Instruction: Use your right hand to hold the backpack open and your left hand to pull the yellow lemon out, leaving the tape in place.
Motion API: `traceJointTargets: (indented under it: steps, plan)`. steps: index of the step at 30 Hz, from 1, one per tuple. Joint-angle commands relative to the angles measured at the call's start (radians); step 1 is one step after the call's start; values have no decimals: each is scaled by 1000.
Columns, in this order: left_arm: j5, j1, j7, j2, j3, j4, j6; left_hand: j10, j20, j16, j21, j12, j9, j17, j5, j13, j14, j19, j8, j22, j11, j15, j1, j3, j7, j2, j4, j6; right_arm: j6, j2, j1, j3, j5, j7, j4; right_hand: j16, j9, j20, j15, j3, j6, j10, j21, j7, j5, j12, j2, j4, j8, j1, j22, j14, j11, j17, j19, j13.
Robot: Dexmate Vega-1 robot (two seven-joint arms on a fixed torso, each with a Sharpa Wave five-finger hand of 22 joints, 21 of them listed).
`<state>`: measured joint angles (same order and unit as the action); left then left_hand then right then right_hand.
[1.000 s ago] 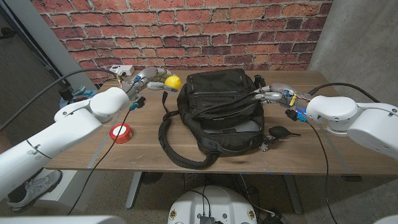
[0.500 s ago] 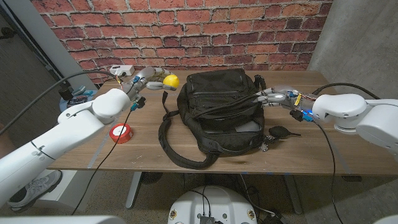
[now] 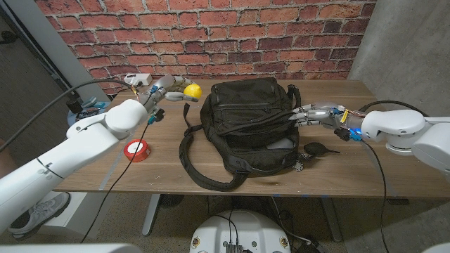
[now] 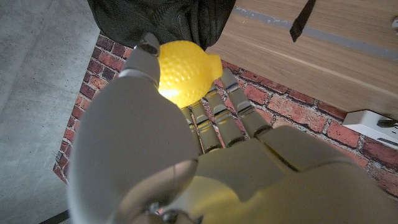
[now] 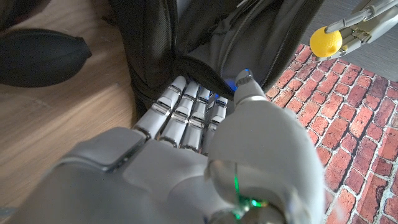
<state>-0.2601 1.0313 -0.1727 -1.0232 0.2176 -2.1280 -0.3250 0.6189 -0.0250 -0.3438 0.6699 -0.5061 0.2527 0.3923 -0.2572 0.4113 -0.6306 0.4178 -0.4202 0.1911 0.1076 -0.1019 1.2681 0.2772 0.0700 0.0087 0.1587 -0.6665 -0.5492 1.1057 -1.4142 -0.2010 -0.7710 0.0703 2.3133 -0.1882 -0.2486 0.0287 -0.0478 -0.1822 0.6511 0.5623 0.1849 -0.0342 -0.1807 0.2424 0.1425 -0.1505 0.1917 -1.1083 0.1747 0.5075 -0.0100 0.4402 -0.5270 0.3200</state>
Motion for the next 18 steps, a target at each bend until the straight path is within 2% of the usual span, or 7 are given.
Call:
traceJointTargets:
  steps: [1,9,13,18]
  plan:
    - [13,-33,10,-4,22,11,-9,14,0,4,9,-21,81,4,-7,206,-6,-8,-76,-1,-1,1,-19,16,-87,87,-4,-99,91,-66,-75,-79,-40,169,-93,2,-3,-4,-42,-7,-32,-43,7,2,-7,-20,-1,-4,-4,-15,2,-36,3,-2,7,2]
    - [14,-28,-6,3,18,18,-6,12,-1,6,10,-19,80,6,-7,206,-5,-9,-76,-1,5,4,-22,16,-87,88,-5,-97,104,-73,-77,-96,-67,237,-134,3,-3,-7,-33,-9,-55,-83,6,3,-7,-32,-3,-6,-4,-23,2,-75,8,-4,21,4]
    - [12,-20,-12,2,13,20,-5,11,0,7,11,-18,80,8,-7,206,-5,-10,-76,-1,-1,2,-21,16,-87,87,-4,-96,105,-78,-77,-108,-89,272,-155,3,-3,-9,-28,-9,-75,-102,5,2,-8,-37,-5,-6,-6,-26,2,-93,10,-7,31,6]
    - [14,-18,-16,2,11,24,-3,11,0,7,11,-18,80,9,-7,206,-5,-11,-77,-1,0,2,-21,16,-86,88,-4,-97,95,-84,-94,-143,-106,301,-167,1,-3,-11,-23,-11,-106,-124,6,7,-8,-40,-5,-7,-10,-32,2,-113,12,-10,38,8]
